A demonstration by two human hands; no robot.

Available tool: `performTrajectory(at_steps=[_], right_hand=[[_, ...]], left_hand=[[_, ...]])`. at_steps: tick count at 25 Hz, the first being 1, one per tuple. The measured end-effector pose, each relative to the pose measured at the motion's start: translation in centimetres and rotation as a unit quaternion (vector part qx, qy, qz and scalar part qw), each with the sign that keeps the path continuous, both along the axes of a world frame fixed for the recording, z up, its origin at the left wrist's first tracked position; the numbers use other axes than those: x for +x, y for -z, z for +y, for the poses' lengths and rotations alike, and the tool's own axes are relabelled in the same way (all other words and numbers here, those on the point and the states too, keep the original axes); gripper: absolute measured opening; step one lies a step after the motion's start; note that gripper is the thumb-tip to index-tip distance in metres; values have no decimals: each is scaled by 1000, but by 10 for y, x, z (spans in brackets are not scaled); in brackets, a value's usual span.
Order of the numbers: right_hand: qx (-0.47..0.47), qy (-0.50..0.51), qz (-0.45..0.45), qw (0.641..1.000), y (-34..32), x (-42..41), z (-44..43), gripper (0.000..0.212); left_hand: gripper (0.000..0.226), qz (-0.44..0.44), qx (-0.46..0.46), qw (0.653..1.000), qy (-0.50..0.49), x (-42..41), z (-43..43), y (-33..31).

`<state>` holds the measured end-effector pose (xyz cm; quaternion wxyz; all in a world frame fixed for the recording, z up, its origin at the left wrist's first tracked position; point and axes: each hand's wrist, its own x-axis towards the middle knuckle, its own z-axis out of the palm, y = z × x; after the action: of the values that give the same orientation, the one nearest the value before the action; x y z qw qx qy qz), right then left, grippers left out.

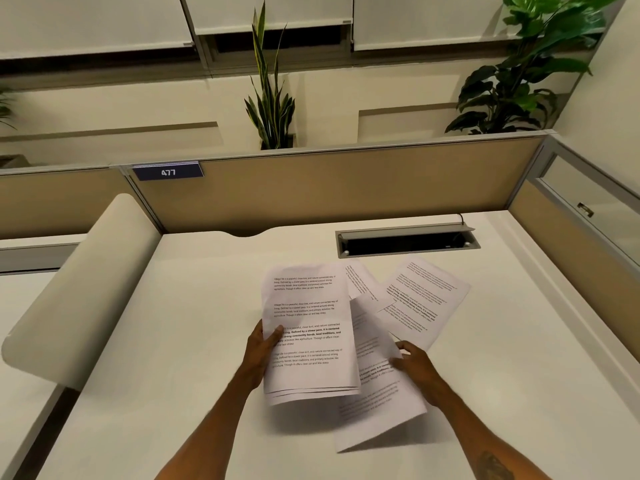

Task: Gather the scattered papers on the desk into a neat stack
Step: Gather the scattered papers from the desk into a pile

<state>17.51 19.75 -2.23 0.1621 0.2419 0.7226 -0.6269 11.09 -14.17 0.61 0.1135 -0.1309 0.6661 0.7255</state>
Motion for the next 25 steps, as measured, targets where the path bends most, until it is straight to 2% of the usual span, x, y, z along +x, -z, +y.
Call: performTrajectory(at_steps=[3,5,15,18,21,25], right_hand=[[-98,65,65,991,-9,-8,11,40],[-129,83,91,984,-18,-18,7,43],[-157,11,144,977,-42,-56,-43,27],[-200,13,146,969,-48,-64,-48,36],[-143,-14,171,975,-55,-74,-54,34],[-103,-2,183,978,-48,-71,-56,32]], left_hand=[[41,5,1,1000,6,-3,6,-6],[41,9,5,1000,13,-4,13,-9],[46,41,-14,998,44,-20,38,-29],[45,59,-17,997,44,-24,39,-34],[38,68,-2,997,46,-26,41,-37],[29,50,16,998,47,-21,36,-35]])
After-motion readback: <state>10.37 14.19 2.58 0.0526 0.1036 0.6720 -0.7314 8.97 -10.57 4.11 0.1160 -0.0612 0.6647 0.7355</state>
